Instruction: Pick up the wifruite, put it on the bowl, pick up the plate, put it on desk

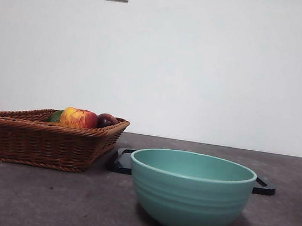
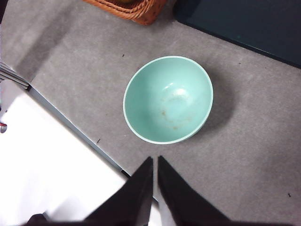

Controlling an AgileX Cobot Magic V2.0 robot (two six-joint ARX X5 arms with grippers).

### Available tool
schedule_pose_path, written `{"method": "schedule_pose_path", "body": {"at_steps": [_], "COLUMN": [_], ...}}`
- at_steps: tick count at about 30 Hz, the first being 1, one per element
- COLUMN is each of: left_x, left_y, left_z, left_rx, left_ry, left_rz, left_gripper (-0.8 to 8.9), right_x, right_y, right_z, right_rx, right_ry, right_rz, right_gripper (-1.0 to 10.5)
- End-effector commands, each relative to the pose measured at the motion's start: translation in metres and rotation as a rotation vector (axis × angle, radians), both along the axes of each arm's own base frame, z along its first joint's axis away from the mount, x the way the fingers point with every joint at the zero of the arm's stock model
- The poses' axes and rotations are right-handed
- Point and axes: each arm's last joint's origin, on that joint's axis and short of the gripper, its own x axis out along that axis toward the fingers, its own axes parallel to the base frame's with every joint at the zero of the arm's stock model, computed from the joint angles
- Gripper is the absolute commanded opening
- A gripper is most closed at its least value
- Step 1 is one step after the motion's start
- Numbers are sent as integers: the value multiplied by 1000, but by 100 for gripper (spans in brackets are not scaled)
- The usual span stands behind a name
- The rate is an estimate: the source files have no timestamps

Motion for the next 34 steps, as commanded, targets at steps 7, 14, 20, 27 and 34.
{"method": "schedule_pose_path", "body": {"at_steps": [7, 14, 20, 27, 34], "left_x": [1, 1, 1, 1, 1], "left_y": [0, 0, 0, 0, 0], "left_z": [-5, -5, -5, -5, -5], "left_rx": [-5, -6, -6, -6, -6], "left_ry": [13, 13, 13, 13, 13], "left_rz": [6, 6, 6, 6, 6], "left_gripper": [10, 10, 10, 10, 10], "right_x": [5, 15, 7, 1, 1], "right_y": [-8, -41, -72, -81, -81], "right_z": [12, 12, -35, -81, -110], "right_rx": [-14, -2, -56, -82, -90], "right_ry": [-221, -563, -803, -912, -897], "right_rz": [-12, -286, -544, -700, -714], "right_gripper": [5, 5, 5, 5, 5]}}
